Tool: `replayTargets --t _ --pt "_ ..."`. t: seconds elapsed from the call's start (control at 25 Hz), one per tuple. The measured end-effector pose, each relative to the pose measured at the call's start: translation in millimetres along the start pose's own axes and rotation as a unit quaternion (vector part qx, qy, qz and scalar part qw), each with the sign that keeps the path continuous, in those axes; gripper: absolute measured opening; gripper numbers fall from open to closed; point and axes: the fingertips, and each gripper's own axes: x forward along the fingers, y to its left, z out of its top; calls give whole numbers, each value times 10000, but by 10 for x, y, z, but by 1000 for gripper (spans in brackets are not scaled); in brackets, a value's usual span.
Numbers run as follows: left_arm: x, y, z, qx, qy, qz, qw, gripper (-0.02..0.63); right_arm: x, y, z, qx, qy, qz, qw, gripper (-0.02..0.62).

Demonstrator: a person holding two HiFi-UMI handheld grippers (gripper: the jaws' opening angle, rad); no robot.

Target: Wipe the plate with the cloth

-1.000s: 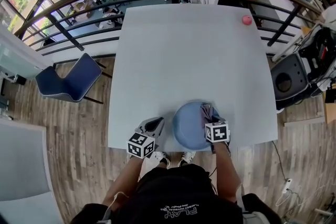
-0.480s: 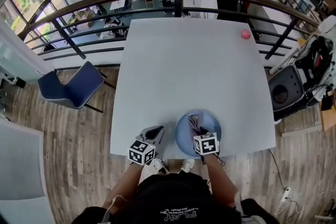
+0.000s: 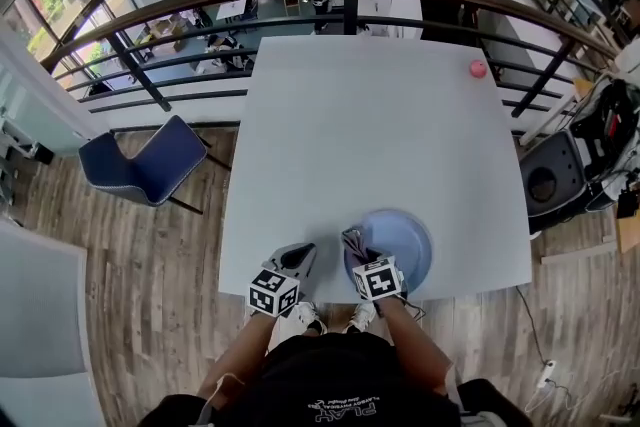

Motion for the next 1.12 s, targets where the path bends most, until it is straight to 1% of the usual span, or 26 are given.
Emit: replayTargets --t 0.2,0.4,0.56,0.72,0.84,1.12 --pt "59 -10 -55 -43 47 -93 9999 12 34 -25 -13 42 70 -39 10000 118" --pt "132 -80 -110 -83 60 -192 9998 12 36 -151 -50 76 89 -131 9998 120" --pt "186 -126 -160 -121 121 -247 9995 12 -22 -297 -94 200 96 -226 9995 120" --pt "239 -158 -174 -61 179 -276 9994 12 -72 -449 -155 342 75 -311 9989 120" --pt "271 -175 -161 -41 196 -322 9993 12 -130 -581 -194 474 75 -440 9979 120" --pt "343 -241 -188 2 274 -403 9988 12 -238 -912 -279 597 31 -737 9955 120"
